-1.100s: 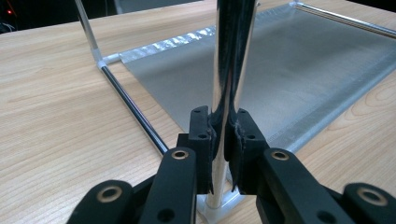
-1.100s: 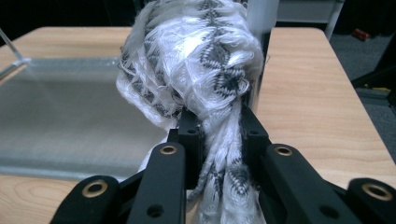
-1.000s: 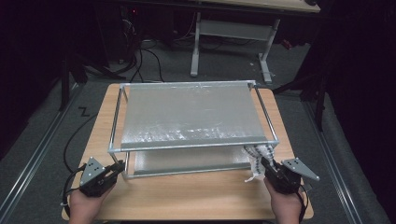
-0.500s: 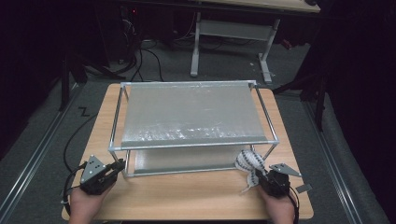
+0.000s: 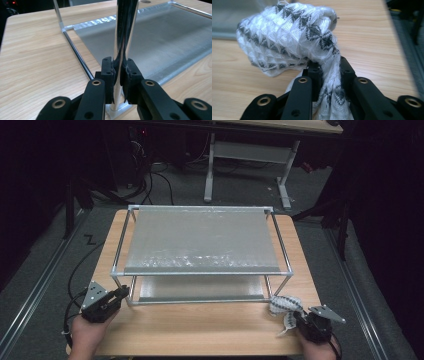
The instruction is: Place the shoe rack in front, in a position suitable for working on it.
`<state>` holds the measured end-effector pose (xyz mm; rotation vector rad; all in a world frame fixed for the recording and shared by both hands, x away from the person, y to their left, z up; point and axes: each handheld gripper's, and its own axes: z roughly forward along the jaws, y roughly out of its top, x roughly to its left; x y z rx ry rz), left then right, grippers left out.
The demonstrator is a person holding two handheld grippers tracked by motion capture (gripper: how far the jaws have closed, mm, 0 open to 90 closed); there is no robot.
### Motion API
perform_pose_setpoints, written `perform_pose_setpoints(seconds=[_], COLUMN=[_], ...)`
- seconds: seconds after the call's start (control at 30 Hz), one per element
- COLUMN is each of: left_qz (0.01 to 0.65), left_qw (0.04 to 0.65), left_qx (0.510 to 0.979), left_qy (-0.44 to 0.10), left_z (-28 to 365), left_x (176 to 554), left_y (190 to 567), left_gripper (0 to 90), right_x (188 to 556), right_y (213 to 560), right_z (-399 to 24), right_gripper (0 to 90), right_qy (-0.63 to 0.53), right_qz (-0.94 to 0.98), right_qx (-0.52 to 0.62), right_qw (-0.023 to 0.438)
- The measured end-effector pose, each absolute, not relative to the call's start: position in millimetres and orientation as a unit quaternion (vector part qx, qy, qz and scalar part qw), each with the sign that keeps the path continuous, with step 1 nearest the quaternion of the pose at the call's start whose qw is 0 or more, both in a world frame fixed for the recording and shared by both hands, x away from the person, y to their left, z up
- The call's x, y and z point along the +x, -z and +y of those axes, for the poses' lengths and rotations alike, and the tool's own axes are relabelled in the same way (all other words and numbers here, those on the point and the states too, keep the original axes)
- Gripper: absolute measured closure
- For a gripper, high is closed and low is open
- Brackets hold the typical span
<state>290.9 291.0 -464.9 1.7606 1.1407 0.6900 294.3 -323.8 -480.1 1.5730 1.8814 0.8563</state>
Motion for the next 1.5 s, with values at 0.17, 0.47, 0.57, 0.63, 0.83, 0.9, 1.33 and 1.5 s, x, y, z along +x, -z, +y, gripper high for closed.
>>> perform_pose_setpoints(seconds=[0.17,0.47,0.57,0.63,0.83,0.9,1.33,1.5], left_qz=[0.477,0.477,0.475,0.474,0.474,0.474,0.471,0.471], left_qw=[0.449,0.447,0.445,0.447,0.448,0.448,0.447,0.448], left_qx=[0.700,0.701,0.703,0.702,0.701,0.701,0.705,0.704], left_qy=[-0.285,-0.287,-0.287,-0.287,-0.288,-0.288,-0.286,-0.285], left_z=[301.6,303.1,303.2,303.4,303.2,302.9,301.6,301.8], left_x=[292.8,290.6,289.9,288.7,286.8,286.6,287.6,287.9], left_y=[465.5,465.5,465.2,465.6,466.0,466.1,465.5,465.8], left_gripper=[80.7,80.6,80.7,80.7,80.7,80.7,80.7,80.7], right_x=[290.3,294.2,295.1,293.1,284.6,284.8,291.3,297.7], right_y=[472.8,445.7,431.4,421.0,406.7,407.5,430.0,446.3], right_z=[-337.1,-306.4,-293.8,-286.6,-269.8,-267.3,-254.2,-256.7], right_gripper=[77.1,76.8,76.8,76.8,76.9,77.0,77.0,77.0], right_qy=[-0.324,-0.371,-0.391,-0.408,-0.426,-0.424,-0.380,-0.370], right_qz=[0.675,0.674,0.672,0.669,0.678,0.682,0.724,0.736], right_qx=[0.595,0.552,0.533,0.519,0.488,0.483,0.467,0.479], right_qw=[0.291,0.321,0.334,0.341,0.348,0.349,0.335,0.304])
